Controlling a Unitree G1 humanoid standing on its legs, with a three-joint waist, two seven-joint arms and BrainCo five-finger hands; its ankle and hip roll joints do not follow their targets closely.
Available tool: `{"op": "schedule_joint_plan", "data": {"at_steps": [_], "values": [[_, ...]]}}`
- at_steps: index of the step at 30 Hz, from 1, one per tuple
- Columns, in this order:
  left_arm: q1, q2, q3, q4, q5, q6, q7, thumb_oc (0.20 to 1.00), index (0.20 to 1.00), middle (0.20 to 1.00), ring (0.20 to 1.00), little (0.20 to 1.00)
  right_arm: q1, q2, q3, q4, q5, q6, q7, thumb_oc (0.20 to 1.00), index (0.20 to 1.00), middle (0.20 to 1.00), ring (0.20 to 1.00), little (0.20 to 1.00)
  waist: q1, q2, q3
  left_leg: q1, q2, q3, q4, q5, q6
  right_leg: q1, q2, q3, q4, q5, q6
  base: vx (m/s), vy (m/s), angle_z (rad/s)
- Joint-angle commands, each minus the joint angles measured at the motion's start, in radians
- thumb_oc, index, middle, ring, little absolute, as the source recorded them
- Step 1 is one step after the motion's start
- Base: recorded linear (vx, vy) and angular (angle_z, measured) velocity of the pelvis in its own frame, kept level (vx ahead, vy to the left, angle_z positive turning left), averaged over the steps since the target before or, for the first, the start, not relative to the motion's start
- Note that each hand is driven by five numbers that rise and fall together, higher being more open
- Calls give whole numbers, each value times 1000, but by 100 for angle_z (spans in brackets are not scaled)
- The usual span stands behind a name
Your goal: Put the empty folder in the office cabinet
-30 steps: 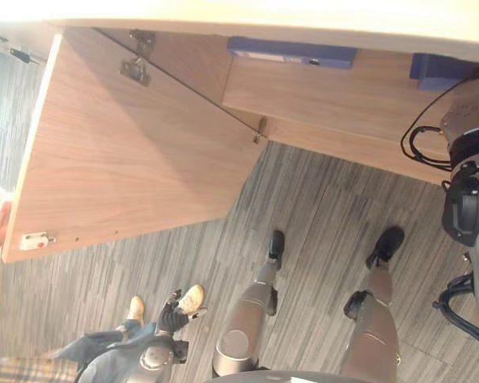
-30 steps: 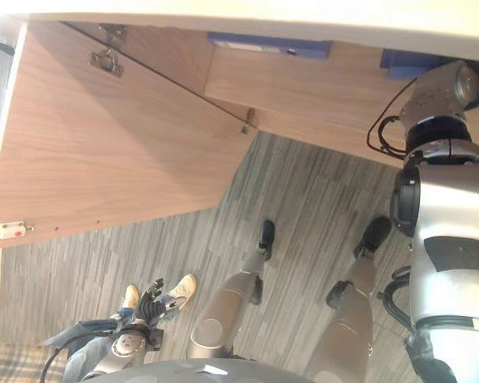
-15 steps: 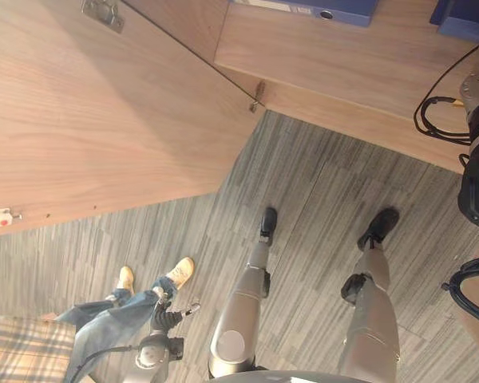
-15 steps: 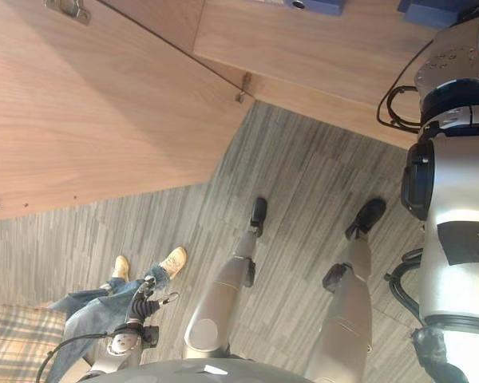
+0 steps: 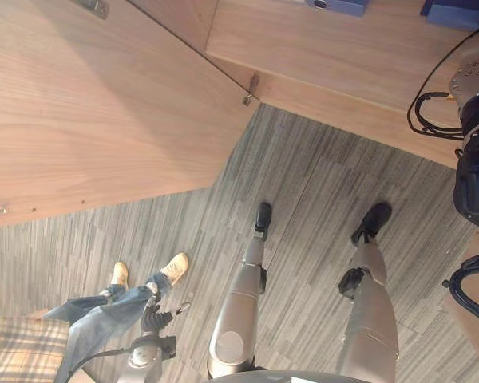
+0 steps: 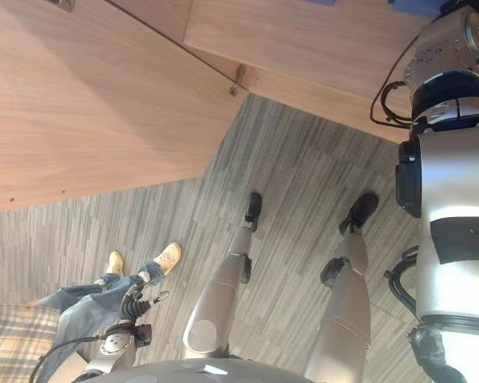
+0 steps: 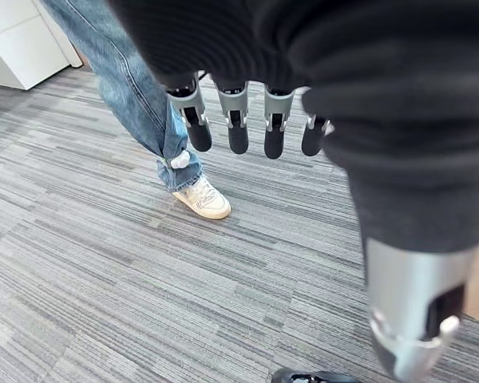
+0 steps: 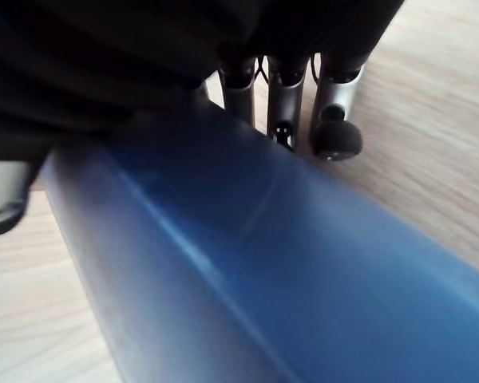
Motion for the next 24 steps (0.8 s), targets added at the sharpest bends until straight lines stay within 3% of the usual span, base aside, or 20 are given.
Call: {"op": "schedule_joint_plan", "data": {"at_steps": [1,7,8,9,10,13,18,24], "values": [[-66,72,-58,74,-18,13,38,1000,1000,1000,1000,1000,4,17,81,-31,-63,35,84,1000,1000,1000,1000,1000,72,14,-14,167,54,16,-12,-86,-3,-40,-34,110,156,-152,112,-19,36,-3],[-68,77,-62,78,-10,14,37,1000,1000,1000,1000,1000,24,31,60,-24,-65,38,88,1000,1000,1000,1000,1000,61,14,-8,200,39,31,-8,-98,0,11,-39,114,108,-128,118,-24,43,-6],[-224,85,-63,149,-10,56,73,1000,1000,1000,1000,1000,33,91,74,-52,-75,24,98,1000,1000,1000,1000,1000,29,2,-4,208,39,45,-6,-101,-3,14,-35,122,99,-124,120,-5,67,-6],[-224,85,-63,149,-10,56,73,1000,1000,1000,1000,1000,33,91,74,-52,-75,24,98,1000,1000,1000,1000,1000,29,2,-4,208,39,45,-6,-101,-3,14,-35,122,99,-124,120,-38,111,-5],[-225,85,-74,133,-8,41,68,1000,1000,1000,1000,1000,47,159,65,-20,-92,52,72,1000,1000,1000,1000,1000,14,-9,6,217,31,59,1,-115,-3,26,-34,129,76,-107,125,-44,60,-7],[-210,87,-78,114,-14,40,70,1000,1000,1000,1000,1000,35,168,76,-3,-87,53,68,1000,1000,1000,1000,1000,15,-11,7,217,28,63,5,-119,-3,37,-35,129,63,-102,126,-46,25,-13],[-186,101,-89,44,-24,57,46,1000,1000,1000,1000,1000,40,135,74,43,-110,127,63,1000,1000,1000,1000,1000,5,-9,14,223,-3,71,33,-148,-1,101,-51,132,-1,-69,135,-47,30,-2],[-177,116,-93,14,-11,63,39,1000,1000,1000,1000,1000,50,133,61,47,-125,146,68,1000,1000,1000,1000,1000,2,0,18,230,-19,74,46,-165,3,134,-60,138,-38,-46,144,-42,33,1]]}}
